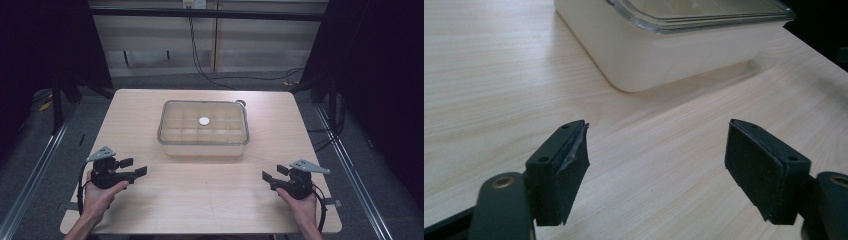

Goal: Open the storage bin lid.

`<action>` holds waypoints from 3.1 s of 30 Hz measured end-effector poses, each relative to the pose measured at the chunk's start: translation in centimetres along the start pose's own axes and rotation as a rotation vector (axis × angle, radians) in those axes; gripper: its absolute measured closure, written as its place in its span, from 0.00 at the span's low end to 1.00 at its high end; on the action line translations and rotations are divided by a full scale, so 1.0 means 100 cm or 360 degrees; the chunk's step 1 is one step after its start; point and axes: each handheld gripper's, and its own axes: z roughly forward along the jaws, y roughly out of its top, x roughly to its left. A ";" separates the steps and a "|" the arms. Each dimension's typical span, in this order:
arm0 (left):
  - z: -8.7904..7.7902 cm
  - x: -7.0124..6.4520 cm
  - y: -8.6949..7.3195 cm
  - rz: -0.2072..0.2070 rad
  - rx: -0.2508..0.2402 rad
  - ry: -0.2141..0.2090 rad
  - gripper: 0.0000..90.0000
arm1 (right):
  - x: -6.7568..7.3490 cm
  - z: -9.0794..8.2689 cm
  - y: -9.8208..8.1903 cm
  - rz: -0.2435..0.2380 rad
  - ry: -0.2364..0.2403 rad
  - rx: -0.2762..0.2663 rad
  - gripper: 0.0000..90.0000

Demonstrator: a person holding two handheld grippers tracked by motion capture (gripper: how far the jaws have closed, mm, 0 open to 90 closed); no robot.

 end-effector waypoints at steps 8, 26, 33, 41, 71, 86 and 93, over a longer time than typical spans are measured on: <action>0.006 0.001 0.001 -0.0020 0.0009 -0.0041 0.30 | -0.007 -0.002 0.001 -0.0005 0.0071 0.0040 0.40; 0.020 -0.002 0.010 0.0076 0.0080 -0.0013 0.35 | 0.001 0.000 0.025 0.0021 0.0211 0.0060 0.34; 0.019 -0.006 0.023 0.0132 0.0017 -0.0027 0.39 | 0.003 0.010 0.033 0.0003 0.0245 0.0100 0.33; 0.024 -0.008 0.036 0.0130 -0.0036 -0.0114 0.42 | 0.004 0.020 0.057 -0.0013 0.0251 0.0066 0.33; 0.046 0.002 0.094 0.0236 0.0027 -0.0045 0.32 | -0.001 0.066 0.113 -0.0046 0.0296 0.0117 0.33; 0.067 0.015 0.117 0.0167 0.0039 -0.0050 0.33 | -0.026 0.084 0.144 0.0014 0.0310 0.0077 0.37; 0.086 0.014 0.112 0.0163 0.0120 -0.0034 0.32 | -0.025 0.108 0.133 0.0016 0.0339 0.0193 0.35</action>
